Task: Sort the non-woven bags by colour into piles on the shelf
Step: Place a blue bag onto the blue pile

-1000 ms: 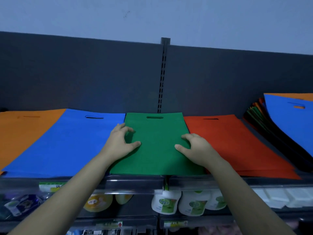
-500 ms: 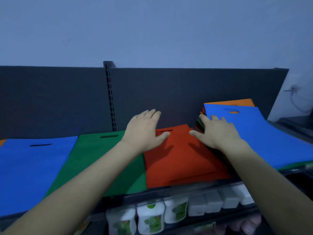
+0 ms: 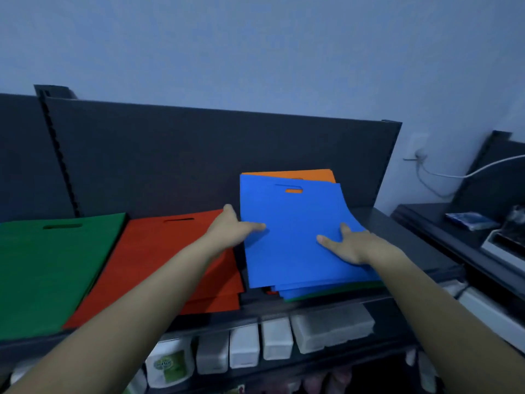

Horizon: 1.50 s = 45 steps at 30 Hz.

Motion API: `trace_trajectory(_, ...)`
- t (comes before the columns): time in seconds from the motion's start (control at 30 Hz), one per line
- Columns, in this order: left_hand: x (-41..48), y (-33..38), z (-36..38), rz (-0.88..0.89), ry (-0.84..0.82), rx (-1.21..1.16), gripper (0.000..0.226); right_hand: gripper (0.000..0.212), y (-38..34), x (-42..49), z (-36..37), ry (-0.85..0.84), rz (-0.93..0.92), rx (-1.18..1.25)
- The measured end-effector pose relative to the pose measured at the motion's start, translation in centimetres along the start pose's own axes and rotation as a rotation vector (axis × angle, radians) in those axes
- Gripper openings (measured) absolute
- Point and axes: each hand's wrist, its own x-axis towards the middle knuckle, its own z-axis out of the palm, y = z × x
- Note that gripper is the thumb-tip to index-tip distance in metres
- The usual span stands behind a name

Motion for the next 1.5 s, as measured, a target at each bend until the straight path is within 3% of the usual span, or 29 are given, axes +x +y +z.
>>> trace_trajectory(0.1,0.8,-0.4,1.3,-0.021,-0.018,-0.25,0.055,0.098,-0.5,0.4,0.3,-0.026,-0.09,0.029)
trace_trajectory(0.23,1.9,-1.3,1.8,-0.022,0.096,-0.274,0.086,0.094,-0.9,0.7,0.2,-0.009,-0.121,0.028)
trace_trajectory(0.3,2.1,-1.4,1.8,-0.006,0.114,-0.303,0.088,0.09,-0.9,0.6,0.2,0.015,-0.16,0.079)
trace_trajectory(0.47,0.7,-0.2,2.1,0.076,0.233,-0.263,0.042,0.085,-0.3,1.4,-0.7,0.102,-0.155,0.289)
trace_trajectory(0.6,0.6,-0.4,1.5,0.113,0.345,-0.366,0.033,0.049,0.7,3.3,-0.8,0.163,-0.082,0.417)
trace_trajectory(0.7,0.6,-0.6,1.1,0.019,0.17,-0.403,0.029,0.043,0.7,3.6,-1.0,0.139,-0.064,0.501)
trace_trajectory(0.77,0.5,-0.7,1.7,-0.037,0.029,-0.407,0.038,0.042,0.6,3.8,-1.4,0.102,-0.055,0.645)
trace_trajectory(0.83,0.6,-1.0,2.3,-0.086,0.053,-0.464,0.045,0.038,0.6,4.1,-2.0,0.033,-0.043,0.848)
trace_trajectory(0.97,0.6,-1.2,2.4,-0.079,0.184,-0.449,0.033,0.021,0.5,4.0,-2.3,-0.009,-0.052,1.094)
trace_trajectory(1.07,0.6,-1.6,1.1,-0.07,0.234,-0.435,0.028,0.041,-0.3,3.6,-2.1,0.024,-0.118,1.184)
trace_trajectory(1.17,0.3,-2.0,-0.8,-0.03,0.269,-0.427,0.03,0.048,-2.1,2.6,-2.2,0.047,-0.18,1.205)
trace_trajectory(1.33,-0.7,-3.8,-5.3,0.026,0.342,-0.434,0.053,0.043,-7.2,0.8,-2.5,0.101,-0.292,1.185)
trace_trajectory(1.5,-2.6,-7.6,-11.6,0.062,0.39,-0.442,0.057,0.042,-14.3,-2.3,-2.0,0.16,-0.365,1.155)
